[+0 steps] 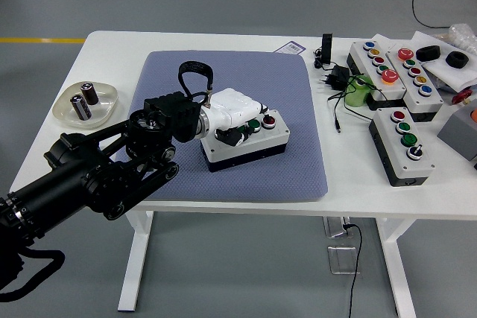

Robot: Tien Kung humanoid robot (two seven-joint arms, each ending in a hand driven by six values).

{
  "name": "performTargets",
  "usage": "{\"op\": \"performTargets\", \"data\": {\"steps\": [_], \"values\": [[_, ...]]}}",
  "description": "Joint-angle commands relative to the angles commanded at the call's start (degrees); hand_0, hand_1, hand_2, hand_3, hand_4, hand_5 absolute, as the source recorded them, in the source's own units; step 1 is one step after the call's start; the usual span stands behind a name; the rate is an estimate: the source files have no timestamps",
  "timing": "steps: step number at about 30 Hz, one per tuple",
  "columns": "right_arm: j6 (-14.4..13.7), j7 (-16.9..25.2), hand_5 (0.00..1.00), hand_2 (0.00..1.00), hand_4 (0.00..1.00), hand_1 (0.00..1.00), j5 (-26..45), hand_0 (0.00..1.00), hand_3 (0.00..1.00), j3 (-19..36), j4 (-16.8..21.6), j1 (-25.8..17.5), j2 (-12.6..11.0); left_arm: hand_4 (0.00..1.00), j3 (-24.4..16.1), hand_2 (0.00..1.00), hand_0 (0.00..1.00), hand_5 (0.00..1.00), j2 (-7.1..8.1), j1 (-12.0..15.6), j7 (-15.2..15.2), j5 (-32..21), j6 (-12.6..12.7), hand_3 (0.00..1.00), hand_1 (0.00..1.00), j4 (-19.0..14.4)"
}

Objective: Pick up the button,place it on the desk,press the button,press the button

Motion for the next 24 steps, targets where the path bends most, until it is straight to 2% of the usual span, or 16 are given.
{"op": "performTargets", "data": {"steps": [7,12,13,18,19,20,24], "values": [[0.0,0.0,0.241,0.564,0.235,0.538,0.11,0.635,0.635,-0.12,-0.03,0.0,-0.01,0.35,0.32,0.012,0.002,0.002,0.11,0.24,0.0,-0.14,-0.06,0.803,0.002,1.15],[-0.03,-0.02,0.241,0.564,0.235,0.538,0.16,0.635,0.635,-0.09,-0.03,-0.06,0.0,0.35,-2.28,0.012,0.002,0.002,0.74,1.22,0.02,-0.98,0.04,0.803,0.002,-0.68],[-0.05,-0.02,0.241,0.565,0.235,0.538,0.26,0.635,0.635,-0.14,-0.04,-0.09,0.01,0.58,-3.28,0.028,0.002,0.076,0.95,1.55,-0.06,-1.47,0.69,0.831,0.002,-1.3],[-0.08,-0.02,0.241,0.565,0.235,0.538,0.52,0.635,0.635,-0.28,-0.02,-0.24,0.0,0.58,-11.86,0.028,0.002,0.076,1.99,4.15,0.88,-8.08,4.77,0.831,0.002,-5.27],[-0.09,-0.03,0.241,0.563,0.235,0.538,0.53,0.635,0.635,-0.29,-0.01,-0.25,0.0,0.864,-13.51,0.019,0.002,0.919,2.06,4.54,1.17,-9.28,5.25,0.86,0.002,-5.9],[-0.1,-0.04,0.241,0.563,0.235,0.538,0.49,0.635,0.635,-0.26,0.0,-0.26,0.0,0.864,-15.07,0.019,0.002,0.919,2.07,4.83,1.39,-10.16,5.58,0.86,0.002,-6.37],[-0.1,-0.1,0.241,0.563,0.235,0.538,0.92,0.635,0.635,-0.73,-0.01,-0.3,0.03,0.864,-22.08,0.019,0.002,0.919,2.53,6.73,2.76,-15.1,10.38,0.86,0.002,-9.21]]}}
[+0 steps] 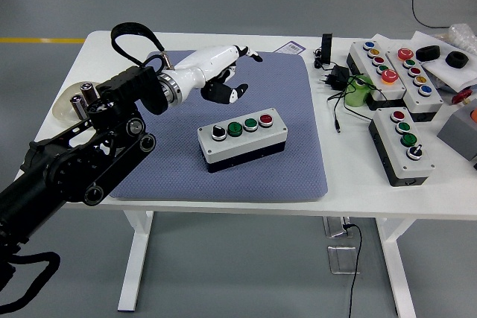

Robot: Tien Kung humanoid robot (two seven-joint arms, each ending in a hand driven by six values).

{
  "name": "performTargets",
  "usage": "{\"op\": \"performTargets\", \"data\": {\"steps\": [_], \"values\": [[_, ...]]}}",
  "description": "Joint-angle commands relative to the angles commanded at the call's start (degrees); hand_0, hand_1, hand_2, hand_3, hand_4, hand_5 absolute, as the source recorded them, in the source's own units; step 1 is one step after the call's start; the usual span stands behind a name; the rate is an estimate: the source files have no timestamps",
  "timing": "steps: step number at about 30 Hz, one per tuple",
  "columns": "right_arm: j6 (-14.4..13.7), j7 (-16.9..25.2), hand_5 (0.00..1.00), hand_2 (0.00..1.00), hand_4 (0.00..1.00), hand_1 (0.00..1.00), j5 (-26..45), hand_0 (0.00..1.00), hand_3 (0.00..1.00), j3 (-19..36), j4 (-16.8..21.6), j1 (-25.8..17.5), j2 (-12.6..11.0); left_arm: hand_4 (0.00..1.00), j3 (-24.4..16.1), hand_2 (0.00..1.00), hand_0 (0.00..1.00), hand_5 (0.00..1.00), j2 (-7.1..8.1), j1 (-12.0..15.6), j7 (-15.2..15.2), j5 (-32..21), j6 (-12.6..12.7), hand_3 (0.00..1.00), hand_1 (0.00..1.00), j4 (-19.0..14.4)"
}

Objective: Pick up the button,place it on the desk,press the button,press the button

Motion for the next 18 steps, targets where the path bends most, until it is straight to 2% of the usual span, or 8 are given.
{"op": "performTargets", "data": {"steps": [1,4,6,7,12,13,18], "values": [[0.0,-0.02,0.241,0.565,0.235,0.538,0.05,0.635,0.636,-0.03,0.02,-0.01,-0.01,0.857,-1.62,0.097,0.002,0.998,0.14,0.48,0.31,-1.78,1.85,0.857,0.014,-0.4],[-0.03,-0.05,0.241,0.565,0.235,0.538,0.43,0.635,0.636,-0.3,0.02,-0.08,0.05,0.857,-6.65,0.097,0.002,0.998,0.18,2.35,-0.35,-8.59,8.06,0.857,0.014,0.06],[-0.04,-0.06,0.241,0.565,0.235,0.538,0.72,0.635,0.636,-0.53,0.02,-0.11,0.09,0.857,-9.3,0.097,0.002,0.998,0.22,3.42,-1.32,-13.44,10.19,0.857,0.014,1.26],[-0.03,-0.08,0.241,0.565,0.235,0.538,0.77,0.635,0.636,-0.64,0.03,-0.1,0.1,0.824,-10.42,0.614,0.23,0.998,0.33,3.86,-1.46,-16.04,10.1,0.927,0.44,2.07],[0.02,-0.15,0.241,0.565,0.235,0.538,0.81,0.635,0.636,-0.81,0.06,-0.15,0.12,0.824,-16.22,0.614,0.23,0.998,1.47,6.03,-0.86,-27.96,7.94,0.927,0.44,6.37],[-0.01,-0.14,0.238,0.569,0.235,0.538,0.89,0.635,0.636,-0.8,0.07,-0.18,0.14,0.794,-17.51,0.819,0.488,0.998,1.98,6.68,-1.07,-30.57,7.28,0.925,0.66,6.86],[-0.03,-0.17,0.238,0.569,0.235,0.538,1.28,0.635,0.636,-1.5,0.0,-0.07,0.16,0.794,-19.36,0.819,0.488,0.998,5.32,9.42,-2.5,-42.49,2.24,0.925,0.66,8.5]]}}
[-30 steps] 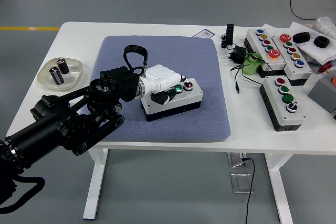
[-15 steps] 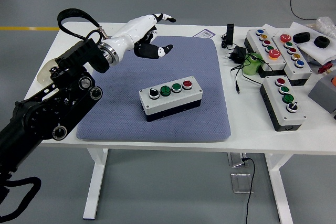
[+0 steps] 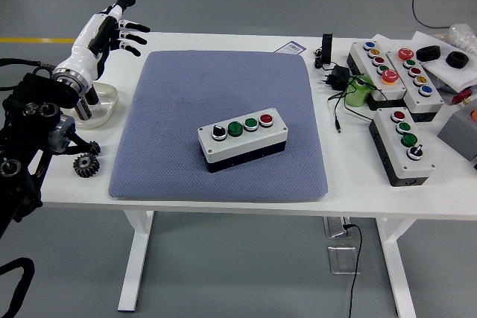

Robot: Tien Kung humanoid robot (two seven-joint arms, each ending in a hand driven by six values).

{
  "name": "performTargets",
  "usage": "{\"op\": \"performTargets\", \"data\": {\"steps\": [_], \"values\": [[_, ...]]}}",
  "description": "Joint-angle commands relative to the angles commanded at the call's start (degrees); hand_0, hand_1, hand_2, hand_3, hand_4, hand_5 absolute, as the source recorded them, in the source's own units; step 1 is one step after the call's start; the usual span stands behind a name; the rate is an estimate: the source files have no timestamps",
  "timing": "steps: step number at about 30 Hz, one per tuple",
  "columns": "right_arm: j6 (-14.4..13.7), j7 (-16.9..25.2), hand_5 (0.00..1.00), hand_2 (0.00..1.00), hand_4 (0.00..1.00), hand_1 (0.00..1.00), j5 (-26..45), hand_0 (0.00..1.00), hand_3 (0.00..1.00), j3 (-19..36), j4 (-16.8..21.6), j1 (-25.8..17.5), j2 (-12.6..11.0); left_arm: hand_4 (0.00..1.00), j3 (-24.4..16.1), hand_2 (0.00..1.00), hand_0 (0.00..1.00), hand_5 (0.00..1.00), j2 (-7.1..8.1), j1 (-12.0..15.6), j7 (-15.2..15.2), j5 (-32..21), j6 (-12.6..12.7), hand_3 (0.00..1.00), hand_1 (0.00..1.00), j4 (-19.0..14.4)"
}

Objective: Pick up the button,place it on the desk,press the button,press the button

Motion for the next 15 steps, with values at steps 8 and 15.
{"op": "performTargets", "data": {"steps": [8,15], "values": [[-0.18,0.02,0.24,0.569,0.235,0.538,0.81,0.636,0.636,-1.44,-0.19,0.12,0.34,0.742,-3.99,0.88,0.712,0.998,1.92,4.58,-0.53,-19.2,-3.47,0.898,0.768,1.63],[-0.2,0.0,0.241,0.568,0.234,0.538,0.44,0.635,0.636,-0.99,-0.16,0.18,0.58,0.735,-6.56,0.88,0.714,0.998,2.84,7.16,-0.56,-21.46,-4.39,0.892,0.768,1.28]]}}
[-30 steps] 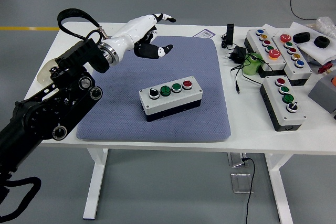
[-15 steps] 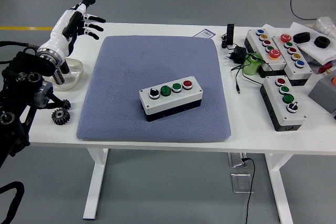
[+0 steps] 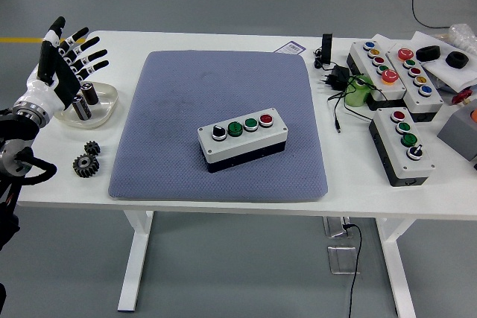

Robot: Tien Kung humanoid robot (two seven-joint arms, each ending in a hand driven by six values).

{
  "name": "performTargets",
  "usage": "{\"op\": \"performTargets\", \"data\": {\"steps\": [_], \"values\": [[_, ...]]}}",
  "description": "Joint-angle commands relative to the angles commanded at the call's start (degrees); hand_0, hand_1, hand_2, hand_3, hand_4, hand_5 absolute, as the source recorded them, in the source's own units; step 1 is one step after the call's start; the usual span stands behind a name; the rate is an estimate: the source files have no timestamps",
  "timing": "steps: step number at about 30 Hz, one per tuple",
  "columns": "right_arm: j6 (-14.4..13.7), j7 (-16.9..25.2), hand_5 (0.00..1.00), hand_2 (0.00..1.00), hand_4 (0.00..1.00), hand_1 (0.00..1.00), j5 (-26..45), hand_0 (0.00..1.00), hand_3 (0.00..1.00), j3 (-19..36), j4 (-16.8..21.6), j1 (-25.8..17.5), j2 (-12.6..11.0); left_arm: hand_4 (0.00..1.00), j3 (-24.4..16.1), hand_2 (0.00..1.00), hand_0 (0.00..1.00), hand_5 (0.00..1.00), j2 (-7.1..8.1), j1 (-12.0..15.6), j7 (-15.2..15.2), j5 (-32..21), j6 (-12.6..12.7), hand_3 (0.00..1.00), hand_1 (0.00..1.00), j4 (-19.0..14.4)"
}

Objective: Pick up the button,place it on the desk,press the button,press the button

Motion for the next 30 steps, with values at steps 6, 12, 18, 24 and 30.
{"op": "performTargets", "data": {"steps": [6,12,18,24,30], "values": [[-0.08,0.01,0.241,0.567,0.234,0.538,-0.02,0.635,0.636,0.15,0.0,-0.03,-0.1,0.734,-1.77,0.877,0.714,0.998,-0.18,1.0,-0.23,0.86,-0.25,0.888,0.77,-1.31],[-0.08,0.06,0.241,0.568,0.235,0.538,0.0,0.635,0.636,0.5,-0.03,-0.29,-0.26,0.733,-1.83,0.875,0.716,0.998,-0.27,1.68,-0.07,2.11,-0.19,0.885,0.776,-2.19],[0.2,-0.07,0.242,0.568,0.234,0.538,0.38,0.635,0.636,0.15,-0.22,-0.94,0.05,0.732,-1.95,0.872,0.723,0.998,-0.5,2.3,0.13,2.62,-0.11,0.883,0.783,-2.35],[0.29,-0.05,0.239,0.568,0.234,0.538,-0.18,0.635,0.637,1.02,-0.21,-1.12,0.04,0.732,-2.58,0.872,0.725,0.998,-0.53,3.47,0.22,3.28,-0.23,0.882,0.783,-3.19],[0.31,-0.08,0.241,0.568,0.234,0.538,-0.19,0.635,0.637,0.99,-0.27,-1.21,0.06,0.732,-3.01,0.873,0.757,0.998,-0.81,3.98,0.38,3.72,-0.47,0.883,0.822,-3.36]]}}
